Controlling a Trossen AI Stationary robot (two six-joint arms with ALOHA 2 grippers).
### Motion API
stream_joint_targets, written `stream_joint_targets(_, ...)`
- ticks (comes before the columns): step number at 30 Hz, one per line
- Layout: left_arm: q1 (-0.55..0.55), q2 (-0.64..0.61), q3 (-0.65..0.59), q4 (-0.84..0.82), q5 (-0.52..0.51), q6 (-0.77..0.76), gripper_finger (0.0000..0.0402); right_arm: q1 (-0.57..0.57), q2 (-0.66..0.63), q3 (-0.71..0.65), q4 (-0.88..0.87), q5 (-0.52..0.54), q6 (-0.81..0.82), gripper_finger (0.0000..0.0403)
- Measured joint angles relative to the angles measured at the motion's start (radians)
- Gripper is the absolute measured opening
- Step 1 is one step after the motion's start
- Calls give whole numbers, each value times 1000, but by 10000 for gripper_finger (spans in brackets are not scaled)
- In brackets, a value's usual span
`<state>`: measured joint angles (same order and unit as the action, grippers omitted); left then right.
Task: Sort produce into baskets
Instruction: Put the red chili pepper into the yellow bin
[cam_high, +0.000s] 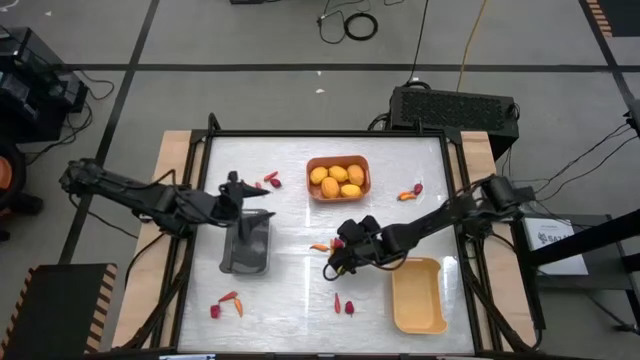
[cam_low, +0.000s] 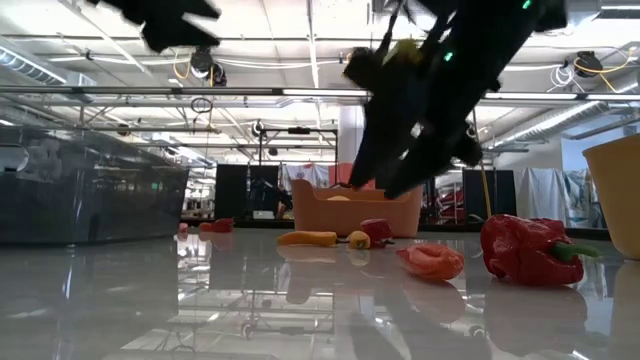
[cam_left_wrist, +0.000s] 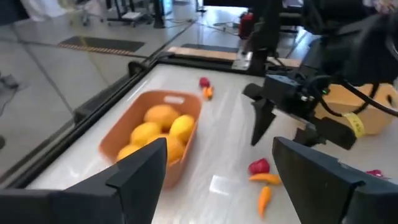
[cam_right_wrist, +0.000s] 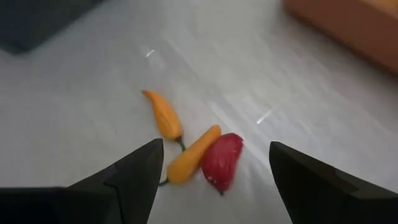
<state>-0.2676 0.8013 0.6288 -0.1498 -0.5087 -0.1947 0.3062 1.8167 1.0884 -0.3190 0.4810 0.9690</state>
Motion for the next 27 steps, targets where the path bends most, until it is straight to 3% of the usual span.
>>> stream_joint_targets(5, 48, -173, -145, -4, 10, -82, 294, -25, 61, 0, 3, -37, 36, 283)
stream_joint_targets(12, 85, -336, -258, 4, 38, -138, 294, -33, 91, 1, 6, -38, 50, 282)
stream_joint_targets(19, 85, -369, -287, 9, 51, -141, 294, -33, 88, 1, 6, -40, 47, 262)
stream_joint_targets(27, 85, -369, -287, 9, 60, -144, 294, -36, 87, 1, 7, -69, 45, 188)
